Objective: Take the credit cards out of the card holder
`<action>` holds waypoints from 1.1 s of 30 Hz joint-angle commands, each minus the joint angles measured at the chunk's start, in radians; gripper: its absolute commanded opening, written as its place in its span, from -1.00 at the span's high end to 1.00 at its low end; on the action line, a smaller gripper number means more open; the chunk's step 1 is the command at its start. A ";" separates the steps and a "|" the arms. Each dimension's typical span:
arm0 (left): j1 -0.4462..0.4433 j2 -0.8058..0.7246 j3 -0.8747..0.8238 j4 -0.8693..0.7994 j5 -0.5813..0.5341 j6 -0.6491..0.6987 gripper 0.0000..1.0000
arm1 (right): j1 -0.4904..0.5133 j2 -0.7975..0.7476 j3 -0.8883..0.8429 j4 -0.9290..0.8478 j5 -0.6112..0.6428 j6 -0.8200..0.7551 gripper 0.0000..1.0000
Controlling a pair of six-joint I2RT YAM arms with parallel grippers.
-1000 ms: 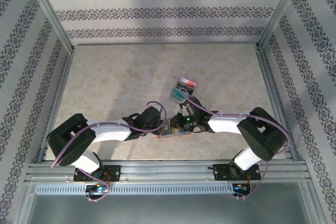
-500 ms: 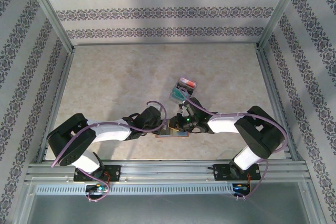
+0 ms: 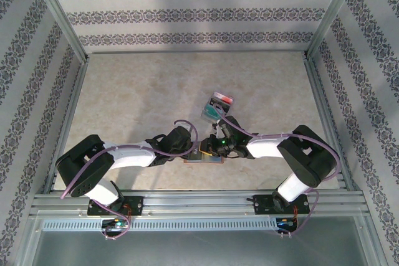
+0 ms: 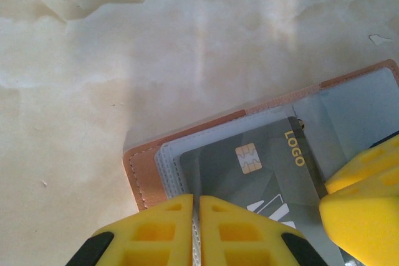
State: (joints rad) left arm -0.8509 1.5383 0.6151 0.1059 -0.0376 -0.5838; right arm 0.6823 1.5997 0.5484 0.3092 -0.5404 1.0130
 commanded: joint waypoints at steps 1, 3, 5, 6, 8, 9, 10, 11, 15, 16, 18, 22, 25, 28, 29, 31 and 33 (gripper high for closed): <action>-0.014 0.028 0.006 -0.040 0.048 -0.002 0.81 | -0.003 -0.014 0.034 0.013 -0.007 -0.041 0.58; -0.014 0.026 0.006 -0.043 0.048 -0.002 0.81 | -0.007 -0.017 0.040 -0.012 0.004 -0.052 0.58; -0.014 0.025 0.004 -0.044 0.048 -0.002 0.81 | -0.011 -0.026 0.044 -0.031 0.011 -0.061 0.58; -0.014 0.024 0.005 -0.045 0.048 -0.002 0.82 | -0.013 -0.030 0.045 -0.041 0.014 -0.066 0.58; -0.014 0.022 0.002 -0.045 0.047 -0.003 0.82 | -0.015 -0.037 0.048 -0.052 0.019 -0.072 0.58; -0.014 0.023 0.001 -0.045 0.046 -0.004 0.82 | -0.015 -0.039 0.048 -0.054 0.020 -0.073 0.58; -0.014 0.021 0.003 -0.045 0.045 -0.004 0.82 | -0.016 -0.040 0.049 -0.057 0.020 -0.074 0.58; -0.014 0.022 0.003 -0.046 0.045 -0.004 0.82 | -0.016 -0.040 0.051 -0.059 0.020 -0.076 0.58; -0.014 0.023 0.002 -0.045 0.047 -0.002 0.82 | -0.015 -0.040 0.054 -0.062 0.024 -0.079 0.58; -0.014 0.023 0.003 -0.045 0.047 -0.002 0.82 | -0.016 -0.038 0.054 -0.062 0.023 -0.079 0.58; -0.014 0.023 0.002 -0.045 0.047 -0.002 0.82 | -0.015 -0.039 0.057 -0.067 0.024 -0.082 0.58; -0.014 0.025 0.003 -0.044 0.047 -0.003 0.83 | -0.016 -0.043 0.059 -0.076 0.032 -0.084 0.58; -0.014 0.024 0.002 -0.043 0.047 -0.004 0.84 | -0.017 -0.053 0.061 -0.098 0.048 -0.093 0.58; -0.014 0.022 0.000 -0.043 0.047 -0.005 0.84 | -0.018 -0.057 0.067 -0.110 0.053 -0.101 0.58; -0.014 0.022 -0.001 -0.042 0.047 -0.005 0.84 | -0.017 -0.057 0.068 -0.112 0.051 -0.102 0.58; -0.014 0.022 -0.002 -0.041 0.045 -0.005 0.84 | -0.017 -0.057 0.071 -0.114 0.053 -0.103 0.58; -0.014 0.022 -0.002 -0.039 0.046 -0.005 0.84 | -0.016 -0.055 0.073 -0.114 0.051 -0.101 0.58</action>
State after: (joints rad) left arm -0.8509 1.5383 0.6159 0.1066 -0.0299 -0.5838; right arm 0.6697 1.5642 0.5987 0.2058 -0.5072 0.9356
